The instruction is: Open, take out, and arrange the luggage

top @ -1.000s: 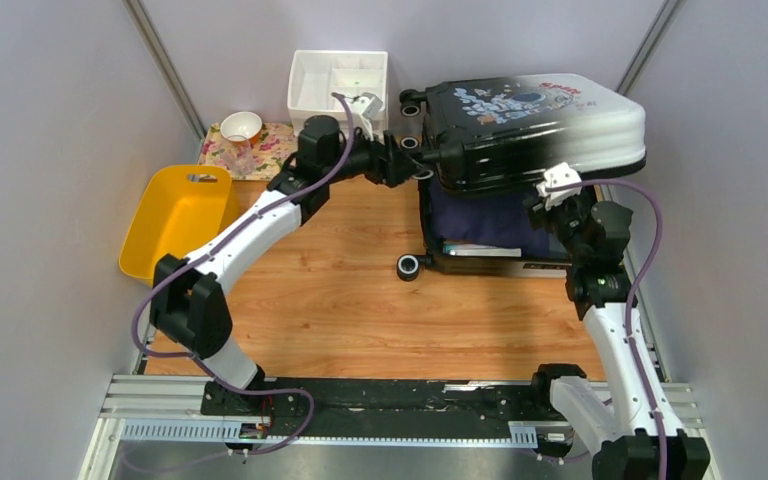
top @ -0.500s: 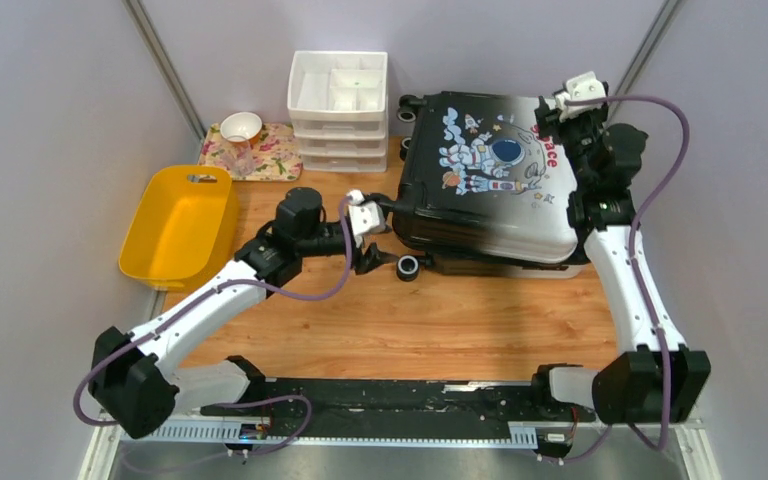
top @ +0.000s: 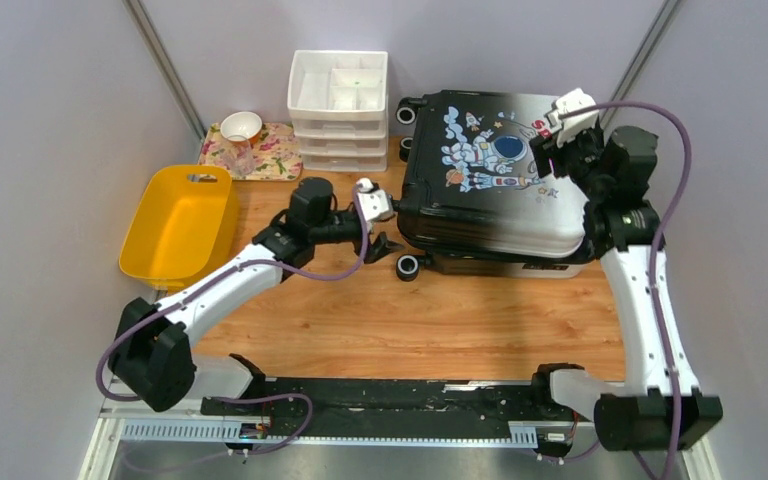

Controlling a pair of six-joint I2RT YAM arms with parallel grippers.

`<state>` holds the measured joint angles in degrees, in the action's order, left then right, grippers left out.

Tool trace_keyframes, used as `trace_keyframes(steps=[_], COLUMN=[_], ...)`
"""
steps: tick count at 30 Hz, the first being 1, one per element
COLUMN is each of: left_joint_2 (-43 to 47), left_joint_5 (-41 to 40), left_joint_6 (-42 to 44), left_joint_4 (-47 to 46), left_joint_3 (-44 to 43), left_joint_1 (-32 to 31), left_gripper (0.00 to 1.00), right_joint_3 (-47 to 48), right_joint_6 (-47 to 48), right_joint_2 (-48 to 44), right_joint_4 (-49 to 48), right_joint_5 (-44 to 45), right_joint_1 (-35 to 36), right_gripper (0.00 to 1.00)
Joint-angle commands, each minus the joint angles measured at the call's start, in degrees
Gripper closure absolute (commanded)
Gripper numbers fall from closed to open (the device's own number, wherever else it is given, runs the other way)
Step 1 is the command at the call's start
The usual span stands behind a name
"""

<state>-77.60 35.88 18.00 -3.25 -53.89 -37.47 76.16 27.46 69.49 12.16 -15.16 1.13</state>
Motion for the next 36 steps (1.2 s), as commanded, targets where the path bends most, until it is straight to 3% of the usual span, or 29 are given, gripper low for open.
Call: trace_keyframes(steps=[1, 2, 6, 8, 11, 15, 25, 36], left_joint_2=[4.7, 4.3, 0.4, -3.2, -7.6, -12.5, -16.0, -17.3], left_joint_5=[9.5, 10.2, 10.5, 10.9, 11.4, 13.1, 10.1, 5.8], left_joint_6=[0.3, 6.5, 18.2, 25.6, 29.3, 31.4, 37.3, 39.8], left_joint_4=[9.0, 12.3, 21.6, 27.0, 28.9, 32.2, 31.7, 31.1], left_joint_3=[-8.5, -10.0, -15.2, -18.8, -23.1, -28.6, -26.0, -24.2], left_joint_1=[8.3, 9.4, 13.2, 13.7, 13.7, 13.0, 9.2, 9.1], left_gripper=[0.19, 0.19, 0.18, 0.18, 0.18, 0.17, 0.19, 0.21], right_joint_3=[-1.3, -2.6, -8.6, -13.4, -16.5, -18.1, -18.9, -19.5], right_joint_6=[3.1, 2.4, 3.9, 4.2, 3.7, 3.6, 4.4, 5.4], right_joint_2=[-10.6, -12.8, -18.0, -20.9, -24.1, -25.4, -25.5, -25.6], right_joint_4=[23.7, 26.2, 37.3, 40.7, 41.8, 44.0, 44.7, 46.2], right_joint_5=[-9.5, -12.4, -20.3, -21.1, -20.5, -19.8, -18.2, -19.6], right_joint_1=[-0.2, -0.2, 0.2, 0.5, 0.5, 0.5, 0.5, 0.5], right_gripper=[0.34, 0.34, 0.35, 0.35, 0.35, 0.35, 0.36, 0.36])
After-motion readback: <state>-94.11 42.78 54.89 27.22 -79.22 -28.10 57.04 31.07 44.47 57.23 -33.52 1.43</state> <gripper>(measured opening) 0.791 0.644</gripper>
